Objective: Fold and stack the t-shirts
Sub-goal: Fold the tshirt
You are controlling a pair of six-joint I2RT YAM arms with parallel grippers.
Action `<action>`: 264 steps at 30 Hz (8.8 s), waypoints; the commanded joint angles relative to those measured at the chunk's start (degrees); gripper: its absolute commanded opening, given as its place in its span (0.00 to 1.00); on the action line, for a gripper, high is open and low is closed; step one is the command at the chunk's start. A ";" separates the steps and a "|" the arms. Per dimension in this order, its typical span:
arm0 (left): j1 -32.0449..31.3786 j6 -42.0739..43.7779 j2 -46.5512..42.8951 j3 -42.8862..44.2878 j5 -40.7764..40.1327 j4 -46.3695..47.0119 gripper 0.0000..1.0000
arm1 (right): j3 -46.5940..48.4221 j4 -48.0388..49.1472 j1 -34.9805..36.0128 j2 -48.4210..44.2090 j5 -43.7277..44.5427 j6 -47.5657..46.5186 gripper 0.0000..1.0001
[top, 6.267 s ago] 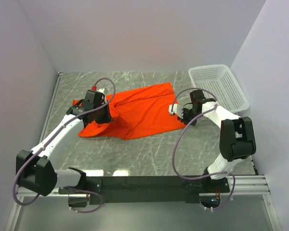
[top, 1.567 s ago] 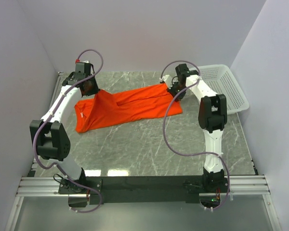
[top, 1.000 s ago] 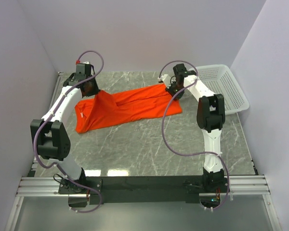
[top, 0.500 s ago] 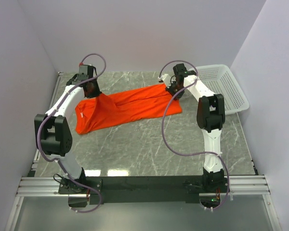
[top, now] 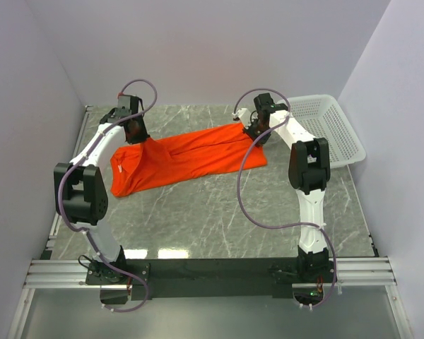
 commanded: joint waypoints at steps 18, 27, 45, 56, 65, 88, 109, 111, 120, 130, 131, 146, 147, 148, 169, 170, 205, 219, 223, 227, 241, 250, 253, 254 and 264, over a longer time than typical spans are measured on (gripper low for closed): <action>0.35 3.69 0.36 2.79 0.05 4.51 0.01 | 1.71 1.77 0.37 0.05 2.31 0.75 0.04; 0.70 5.45 0.88 1.04 0.92 7.76 0.00 | 0.57 2.21 0.19 -0.39 2.40 1.28 0.04; 0.88 8.96 4.40 1.74 1.89 9.61 0.00 | -0.31 2.83 0.28 -0.57 2.48 1.45 0.04; 1.05 9.23 6.51 2.97 0.66 9.44 0.01 | -0.31 2.92 0.28 -0.66 2.57 1.54 0.05; 1.23 9.40 8.27 3.94 0.31 9.17 0.01 | -0.31 3.00 0.28 -0.66 2.75 1.72 0.06; 1.31 9.05 9.58 4.64 -0.39 9.00 0.03 | -0.58 3.71 0.28 -0.74 3.27 2.15 0.16; 3.51 -0.17 -13.16 -12.04 3.02 5.39 0.57 | -11.73 5.12 0.37 -14.98 -9.98 4.44 0.41; 3.60 -1.22 -16.93 -16.97 3.56 4.87 0.57 | -14.37 4.67 0.28 -16.82 -12.53 4.61 0.41; 6.14 -5.27 -24.87 -29.45 3.12 2.49 0.58 | -28.52 9.94 -1.47 -23.94 -19.05 10.83 0.42; 10.37 -5.36 -25.31 -34.38 2.60 4.86 0.58 | -30.46 17.33 -7.19 -21.31 -15.72 26.84 0.42; 10.37 -5.10 -25.31 -34.30 2.42 4.95 0.58 | -30.55 18.37 -7.28 -21.05 -15.10 27.64 0.42; 10.72 -2.55 -20.83 -34.21 6.37 6.10 0.57 | -28.17 19.61 -7.28 -15.07 -7.01 30.54 0.42; 10.81 -2.46 -20.22 -34.21 6.46 6.10 0.57 | -28.17 19.62 -7.28 -15.07 -6.92 30.63 0.42; 10.72 -2.46 -19.95 -34.12 6.55 6.10 0.57 | -28.26 19.53 -7.37 -15.16 -6.92 30.63 0.42; 10.89 -0.18 -24.17 -33.07 -0.56 4.95 0.55 | -27.65 18.56 -7.46 -14.10 -10.79 31.33 0.40; 10.89 0.08 -23.47 -33.07 -1.96 4.69 0.56 | -27.65 18.56 -7.46 -14.10 -10.79 31.33 0.40; 14.94 2.46 -13.27 -28.85 2.42 4.34 0.01 | -26.77 17.24 -7.54 -13.13 -11.32 31.07 0.11; 17.92 1.05 -14.41 -30.78 2.51 4.95 0.01 | -32.65 13.73 -10.09 -18.23 -12.55 23.78 0.00; 18.19 0.79 -14.50 -31.31 2.33 4.69 0.01 | -36.08 14.08 -10.53 -20.52 -12.46 21.85 0.00; 18.63 -0.09 -15.90 -33.06 0.40 4.60 0.01 | -39.41 13.82 -11.15 -23.23 -12.90 20.62 0.00; 20.12 -4.13 -16.60 -33.95 -4.17 2.67 0.01 | -48.38 10.91 -12.20 -30.89 -13.86 16.66 0.00; 20.30 -4.92 -17.14 -34.47 -4.53 2.05 0.01 | -56.29 12.32 -11.94 -35.45 -15.09 16.04 0.00; 20.39 -5.36 -17.22 -34.47 -5.49 1.62 0.01 | -58.14 12.23 -11.94 -37.47 -15.36 15.95 0.00; 20.39 -5.45 -17.31 -34.47 -5.67 1.53 0.01 | -58.32 12.23 -11.94 -37.92 -15.36 15.95 0.00; 21.44 -6.86 -18.80 -34.74 -7.25 -0.05 0.01 | -62.44 9.87 -11.50 -41.69 -16.15 14.38 0.05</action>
